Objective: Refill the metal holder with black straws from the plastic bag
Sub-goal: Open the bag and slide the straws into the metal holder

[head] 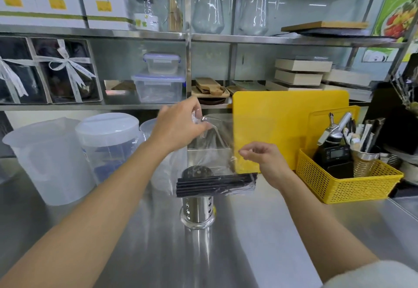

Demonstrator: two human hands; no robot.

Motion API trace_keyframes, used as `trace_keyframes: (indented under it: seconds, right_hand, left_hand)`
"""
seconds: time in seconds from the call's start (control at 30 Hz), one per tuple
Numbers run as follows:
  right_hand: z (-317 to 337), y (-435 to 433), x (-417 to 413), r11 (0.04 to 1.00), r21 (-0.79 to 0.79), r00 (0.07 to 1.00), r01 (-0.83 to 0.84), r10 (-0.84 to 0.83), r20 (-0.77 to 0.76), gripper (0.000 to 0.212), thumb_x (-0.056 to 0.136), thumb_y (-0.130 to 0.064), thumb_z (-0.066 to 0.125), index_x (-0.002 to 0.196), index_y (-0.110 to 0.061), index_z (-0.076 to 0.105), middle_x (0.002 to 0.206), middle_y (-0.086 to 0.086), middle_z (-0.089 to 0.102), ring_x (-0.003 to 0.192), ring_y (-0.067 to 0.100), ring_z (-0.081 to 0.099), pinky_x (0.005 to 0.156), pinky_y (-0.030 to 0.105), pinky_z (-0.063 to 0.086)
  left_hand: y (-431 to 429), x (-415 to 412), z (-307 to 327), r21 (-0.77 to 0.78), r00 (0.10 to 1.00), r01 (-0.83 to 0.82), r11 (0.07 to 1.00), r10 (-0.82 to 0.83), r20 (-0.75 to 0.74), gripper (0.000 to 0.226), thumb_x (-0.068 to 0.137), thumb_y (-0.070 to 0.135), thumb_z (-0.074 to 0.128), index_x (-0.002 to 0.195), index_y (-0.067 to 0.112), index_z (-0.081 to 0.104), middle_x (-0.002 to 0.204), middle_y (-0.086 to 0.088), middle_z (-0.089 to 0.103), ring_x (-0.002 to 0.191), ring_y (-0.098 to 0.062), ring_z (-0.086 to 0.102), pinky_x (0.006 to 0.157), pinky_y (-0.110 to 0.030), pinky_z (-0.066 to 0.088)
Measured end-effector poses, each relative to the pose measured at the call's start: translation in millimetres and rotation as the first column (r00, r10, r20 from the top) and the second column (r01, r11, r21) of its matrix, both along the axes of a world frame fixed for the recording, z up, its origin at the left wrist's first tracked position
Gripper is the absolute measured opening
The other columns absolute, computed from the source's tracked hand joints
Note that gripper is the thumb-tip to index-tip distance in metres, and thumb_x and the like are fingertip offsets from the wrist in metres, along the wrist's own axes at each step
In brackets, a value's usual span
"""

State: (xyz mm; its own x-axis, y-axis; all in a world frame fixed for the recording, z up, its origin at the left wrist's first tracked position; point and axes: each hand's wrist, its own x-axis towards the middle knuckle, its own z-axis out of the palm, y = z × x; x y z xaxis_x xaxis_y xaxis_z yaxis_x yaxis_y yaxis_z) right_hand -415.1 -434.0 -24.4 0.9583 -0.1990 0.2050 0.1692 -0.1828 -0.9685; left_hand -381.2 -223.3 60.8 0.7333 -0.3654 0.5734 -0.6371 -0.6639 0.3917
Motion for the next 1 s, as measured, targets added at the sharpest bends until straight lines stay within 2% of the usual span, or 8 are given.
trace_keyframes:
  seconds: [0.13, 0.27, 0.4, 0.53, 0.6, 0.67, 0.8, 1.0]
  right_hand:
    - [-8, -8, 3, 0.969, 0.22, 0.993, 0.113, -0.119, 0.016, 0.015, 0.079, -0.003, 0.065, 0.069, -0.014, 0.065, 0.065, -0.003, 0.062, 0.069, 0.012, 0.054, 0.073, 0.026, 0.04]
    - [-9, -19, -1, 0.93, 0.344, 0.989, 0.13, -0.145, 0.018, 0.009, 0.082, -0.003, 0.062, 0.075, -0.009, 0.063, 0.075, 0.004, 0.056, 0.074, 0.016, 0.053, 0.078, 0.031, 0.044]
    - [-6, -25, -1, 0.895, 0.436, 0.989, 0.094, -0.134, 0.063, 0.005, 0.081, -0.005, 0.062, 0.076, -0.006, 0.061, 0.074, 0.005, 0.054, 0.071, 0.015, 0.053, 0.08, 0.033, 0.047]
    - [-3, -28, -4, 0.876, 0.481, 0.991, 0.041, -0.098, 0.095, 0.017, 0.057, -0.019, 0.075, 0.068, -0.01, 0.066, 0.063, -0.001, 0.058, 0.061, 0.008, 0.058, 0.07, 0.028, 0.054]
    - [-3, -30, -5, 0.877, 0.479, 0.991, 0.034, -0.092, 0.098, 0.01, 0.062, -0.015, 0.074, 0.067, -0.011, 0.067, 0.063, -0.001, 0.058, 0.063, 0.008, 0.058, 0.069, 0.027, 0.055]
    - [-2, -33, -6, 0.899, 0.432, 0.989, 0.073, -0.121, 0.085, 0.003, 0.078, -0.006, 0.065, 0.076, -0.008, 0.064, 0.07, 0.003, 0.055, 0.068, 0.013, 0.055, 0.072, 0.029, 0.05]
    - [1, -39, -8, 0.948, 0.216, 0.959, 0.235, -0.263, 0.108, 0.004, 0.081, -0.009, 0.066, 0.078, -0.012, 0.065, 0.072, 0.005, 0.06, 0.07, 0.018, 0.056, 0.07, 0.029, 0.045]
    - [-4, -43, -11, 0.931, 0.246, 0.948, 0.27, -0.302, 0.1, 0.003, 0.081, -0.011, 0.065, 0.079, -0.012, 0.065, 0.07, 0.006, 0.06, 0.065, 0.016, 0.057, 0.066, 0.027, 0.044]
  left_hand:
    - [23, 9, 11, 0.093, 0.983, -0.128, 0.987, 0.114, 0.145, 0.057, 0.06, 0.067, 0.063, 0.099, 0.027, 0.053, 0.13, 0.003, 0.045, 0.127, -0.019, 0.031, 0.106, -0.04, 0.011]
    - [54, 14, 10, -0.25, 0.93, -0.232, 0.94, 0.29, 0.227, 0.094, 0.052, 0.069, 0.063, 0.13, 0.022, 0.037, 0.141, -0.006, 0.034, 0.131, -0.026, 0.029, 0.108, -0.044, 0.015]
    - [72, 28, -7, -0.528, 0.975, -0.197, 0.826, 0.109, -0.193, 0.12, 0.044, 0.061, 0.076, 0.139, 0.024, 0.011, 0.143, -0.007, 0.033, 0.13, -0.02, 0.035, 0.113, -0.045, 0.023]
    - [75, 31, -32, -0.591, 0.813, -0.18, 0.787, -0.219, -0.54, 0.101, 0.071, 0.023, 0.077, 0.143, 0.028, 0.005, 0.114, 0.001, 0.06, 0.113, -0.017, 0.05, 0.097, -0.033, 0.026]
    - [73, 32, -41, -0.574, 0.82, -0.122, 0.809, -0.244, -0.519, 0.062, 0.073, 0.017, 0.075, 0.128, 0.024, 0.045, 0.091, 0.004, 0.071, 0.099, -0.016, 0.062, 0.093, -0.03, 0.032]
    - [66, 29, -42, -0.614, 0.885, -0.121, 0.78, -0.196, -0.422, 0.012, 0.076, 0.013, 0.072, 0.081, 0.024, 0.071, 0.069, 0.005, 0.071, 0.077, -0.016, 0.065, 0.087, -0.031, 0.04]
    - [58, 31, -28, -0.602, 0.949, -0.125, 0.789, -0.081, -0.304, 0.01, 0.077, 0.014, 0.071, 0.069, 0.019, 0.069, 0.066, 0.002, 0.069, 0.071, -0.017, 0.065, 0.081, -0.031, 0.048]
    - [50, 30, -13, -0.548, 0.957, -0.123, 0.827, -0.047, -0.285, 0.005, 0.078, 0.019, 0.071, 0.08, 0.014, 0.071, 0.077, 0.001, 0.069, 0.075, -0.01, 0.064, 0.068, -0.021, 0.043]
